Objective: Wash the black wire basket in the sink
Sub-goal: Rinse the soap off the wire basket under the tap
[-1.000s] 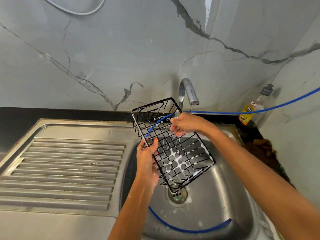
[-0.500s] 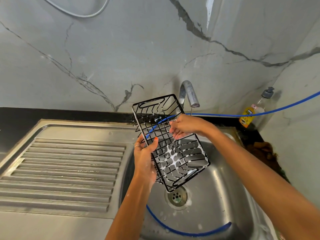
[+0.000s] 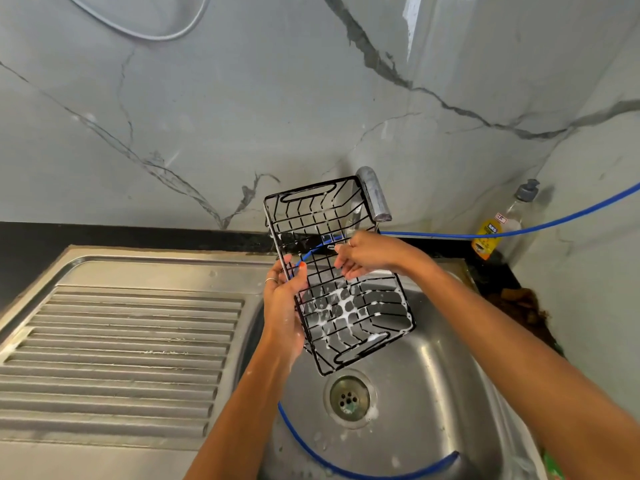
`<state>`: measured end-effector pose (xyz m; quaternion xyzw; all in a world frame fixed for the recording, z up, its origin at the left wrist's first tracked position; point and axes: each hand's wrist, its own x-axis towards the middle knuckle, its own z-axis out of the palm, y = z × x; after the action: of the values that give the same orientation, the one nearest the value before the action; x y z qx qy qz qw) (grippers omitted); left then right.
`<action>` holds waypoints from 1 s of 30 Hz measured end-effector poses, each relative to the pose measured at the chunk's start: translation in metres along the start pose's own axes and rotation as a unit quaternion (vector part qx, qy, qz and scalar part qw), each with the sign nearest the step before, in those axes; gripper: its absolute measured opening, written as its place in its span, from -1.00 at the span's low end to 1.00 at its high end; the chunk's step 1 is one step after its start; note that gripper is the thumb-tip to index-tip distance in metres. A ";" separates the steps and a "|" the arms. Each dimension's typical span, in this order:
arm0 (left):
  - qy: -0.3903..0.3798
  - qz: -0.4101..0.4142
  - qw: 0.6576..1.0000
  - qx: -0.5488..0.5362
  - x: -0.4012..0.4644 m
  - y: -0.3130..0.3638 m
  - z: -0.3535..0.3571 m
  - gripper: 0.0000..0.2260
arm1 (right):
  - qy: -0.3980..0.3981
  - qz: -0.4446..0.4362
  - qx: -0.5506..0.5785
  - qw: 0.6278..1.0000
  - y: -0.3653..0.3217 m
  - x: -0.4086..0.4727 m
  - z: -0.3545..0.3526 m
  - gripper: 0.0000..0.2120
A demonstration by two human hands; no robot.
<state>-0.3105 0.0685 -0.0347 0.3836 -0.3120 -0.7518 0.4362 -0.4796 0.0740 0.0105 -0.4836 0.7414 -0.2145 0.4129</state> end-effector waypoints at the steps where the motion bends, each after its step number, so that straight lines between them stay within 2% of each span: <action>1: -0.001 0.001 1.000 -0.003 0.001 0.000 0.001 -0.78 | -0.001 0.001 -0.001 1.000 0.001 0.000 -0.001 -0.63; 13: -0.006 0.006 1.000 -0.006 0.006 0.001 0.003 -0.78 | -0.021 0.002 0.036 0.999 0.006 0.006 -0.001 -0.63; 30: -0.005 -0.030 0.999 -0.020 0.007 -0.008 0.001 -0.83 | -0.040 0.005 0.053 0.998 0.009 0.004 -0.002 -0.62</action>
<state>-0.3168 0.0660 -0.0429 0.3806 -0.2877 -0.7722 0.4196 -0.4865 0.0743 0.0034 -0.4651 0.7143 -0.2318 0.4688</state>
